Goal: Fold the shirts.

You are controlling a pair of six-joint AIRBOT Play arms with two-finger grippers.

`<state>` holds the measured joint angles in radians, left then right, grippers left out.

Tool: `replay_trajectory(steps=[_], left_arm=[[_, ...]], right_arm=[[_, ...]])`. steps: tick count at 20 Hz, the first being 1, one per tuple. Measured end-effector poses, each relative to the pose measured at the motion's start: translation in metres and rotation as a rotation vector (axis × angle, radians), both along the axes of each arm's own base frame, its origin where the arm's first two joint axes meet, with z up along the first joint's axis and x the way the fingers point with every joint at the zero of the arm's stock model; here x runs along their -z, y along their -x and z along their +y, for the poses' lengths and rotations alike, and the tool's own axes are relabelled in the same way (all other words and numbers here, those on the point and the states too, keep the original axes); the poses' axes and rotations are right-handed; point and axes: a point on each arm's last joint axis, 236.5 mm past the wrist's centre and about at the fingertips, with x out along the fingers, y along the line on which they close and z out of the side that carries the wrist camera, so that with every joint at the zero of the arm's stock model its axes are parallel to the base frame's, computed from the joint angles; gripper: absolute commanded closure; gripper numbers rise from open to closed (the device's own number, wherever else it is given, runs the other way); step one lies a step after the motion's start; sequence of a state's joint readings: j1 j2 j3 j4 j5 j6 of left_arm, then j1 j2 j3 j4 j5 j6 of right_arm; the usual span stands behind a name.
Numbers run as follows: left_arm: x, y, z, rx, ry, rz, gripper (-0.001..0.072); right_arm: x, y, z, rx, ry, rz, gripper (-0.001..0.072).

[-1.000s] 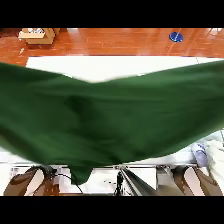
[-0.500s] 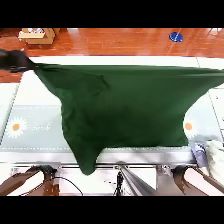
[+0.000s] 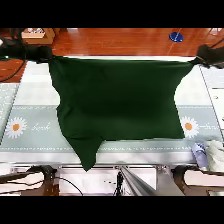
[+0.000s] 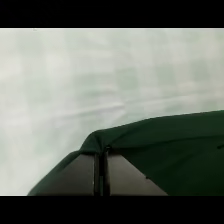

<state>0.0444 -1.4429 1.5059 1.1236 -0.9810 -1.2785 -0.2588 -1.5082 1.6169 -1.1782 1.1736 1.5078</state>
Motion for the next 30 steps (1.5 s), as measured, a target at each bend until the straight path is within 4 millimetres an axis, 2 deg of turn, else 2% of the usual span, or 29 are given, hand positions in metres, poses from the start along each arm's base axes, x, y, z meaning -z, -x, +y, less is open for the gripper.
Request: replay_trajectory(steps=[2,5,9,12,14,17,19,21,23,26,30], left_arm=[[0.015,-0.015,-0.006,0.005,-0.007,-0.014,0.0686],[0.047,-0.031,-0.013,0.008,-0.013,0.002,0.0686],[0.094,-0.04,-0.021,0.016,-0.016,0.065,0.0686],[0.11,-0.04,-0.018,0.018,-0.03,0.097,0.0686],[0.112,-0.033,-0.015,0.042,-0.04,0.14,0.0686],[0.11,-0.01,-0.002,0.089,-0.084,0.249,0.0687],[0.11,0.012,0.01,0.092,-0.1,0.353,0.0686],[0.112,0.035,0.014,0.105,-0.101,0.452,0.0686],[0.114,0.055,0.012,0.121,-0.103,0.535,0.0686],[0.121,0.073,0.005,0.14,-0.107,0.615,0.0686],[0.141,0.088,-0.005,0.144,-0.108,0.688,0.0685]], right_arm=[[0.019,-0.02,0.007,-0.003,0.003,-0.015,0.0689],[0.05,-0.039,0.015,-0.011,0.005,-0.007,0.0688],[0.087,-0.049,0.02,-0.042,0.018,0.025,0.0689],[0.098,-0.05,0.02,-0.063,0.029,0.036,0.0688],[0.097,-0.043,0.024,-0.098,0.034,0.065,0.0688],[0.089,-0.017,0.027,-0.175,0.06,0.146,0.0688],[0.089,0.006,0.022,-0.212,0.093,0.228,0.0688],[0.093,0.026,0.016,-0.227,0.12,0.31,0.0688],[0.101,0.046,0.012,-0.237,0.134,0.39,0.0688],[0.117,0.07,0.008,-0.246,0.141,0.488,0.0688],[0.132,0.082,0.007,-0.243,0.144,0.534,0.0687]])
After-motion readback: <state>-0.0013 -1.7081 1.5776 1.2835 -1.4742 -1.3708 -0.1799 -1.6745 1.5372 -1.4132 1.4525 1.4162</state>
